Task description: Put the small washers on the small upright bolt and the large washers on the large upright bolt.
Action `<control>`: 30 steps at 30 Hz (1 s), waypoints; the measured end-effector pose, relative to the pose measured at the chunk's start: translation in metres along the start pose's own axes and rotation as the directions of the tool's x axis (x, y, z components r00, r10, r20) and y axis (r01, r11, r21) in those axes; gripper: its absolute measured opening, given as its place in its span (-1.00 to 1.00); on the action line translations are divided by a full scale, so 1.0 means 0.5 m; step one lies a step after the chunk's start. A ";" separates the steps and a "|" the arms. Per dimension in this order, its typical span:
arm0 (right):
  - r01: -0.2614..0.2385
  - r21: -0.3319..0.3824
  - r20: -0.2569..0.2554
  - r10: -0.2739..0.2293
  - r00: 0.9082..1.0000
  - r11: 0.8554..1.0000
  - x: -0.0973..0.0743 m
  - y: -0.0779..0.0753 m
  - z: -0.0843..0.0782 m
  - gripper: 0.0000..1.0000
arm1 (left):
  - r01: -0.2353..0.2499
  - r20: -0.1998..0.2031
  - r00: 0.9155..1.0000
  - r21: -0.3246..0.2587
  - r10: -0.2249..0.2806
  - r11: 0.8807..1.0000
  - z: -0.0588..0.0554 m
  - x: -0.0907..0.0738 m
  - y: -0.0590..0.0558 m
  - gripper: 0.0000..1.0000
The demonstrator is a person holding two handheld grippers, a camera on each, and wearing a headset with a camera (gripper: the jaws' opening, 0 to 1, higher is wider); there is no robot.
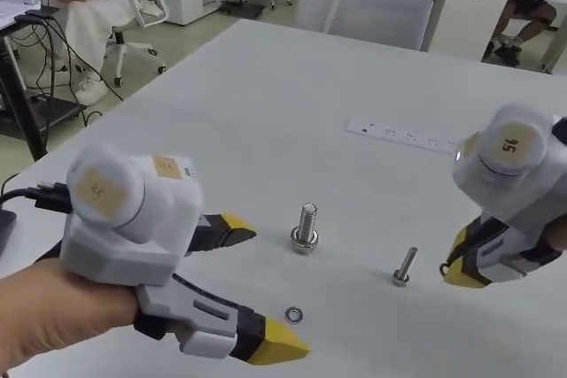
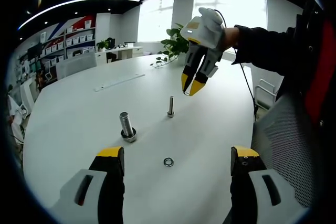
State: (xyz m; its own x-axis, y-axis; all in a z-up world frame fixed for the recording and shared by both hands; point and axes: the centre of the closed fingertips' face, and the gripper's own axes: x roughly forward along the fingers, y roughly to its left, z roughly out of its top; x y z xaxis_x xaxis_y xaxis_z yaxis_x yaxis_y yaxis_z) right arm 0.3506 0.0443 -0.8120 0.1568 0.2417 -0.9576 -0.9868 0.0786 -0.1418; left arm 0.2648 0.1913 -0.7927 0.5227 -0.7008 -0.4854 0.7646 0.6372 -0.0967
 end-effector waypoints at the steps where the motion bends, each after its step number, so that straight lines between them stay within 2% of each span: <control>1: 0.003 -0.005 0.001 -0.003 1.000 1.000 -0.002 -0.003 0.005 -0.73 | 0.000 0.001 1.000 -0.001 0.000 1.000 0.000 0.000 0.000 0.66; 13: 0.017 -0.060 0.008 -0.017 1.000 0.998 -0.014 -0.025 0.049 -0.73 | -0.002 0.002 1.000 -0.002 0.002 1.000 -0.001 -0.002 0.002 0.66; 30: -0.019 -0.091 -0.021 0.017 1.000 0.996 0.012 -0.034 0.056 -0.73 | -0.007 0.004 1.000 -0.004 0.007 1.000 0.001 -0.003 0.004 0.66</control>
State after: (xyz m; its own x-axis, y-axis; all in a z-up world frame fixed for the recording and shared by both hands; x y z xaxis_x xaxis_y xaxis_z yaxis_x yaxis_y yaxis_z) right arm 0.3695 0.0715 -0.8085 0.1389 0.2222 -0.9651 -0.9892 -0.0140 -0.1456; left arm 0.2659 0.1933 -0.7918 0.5292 -0.6978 -0.4827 0.7596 0.6432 -0.0971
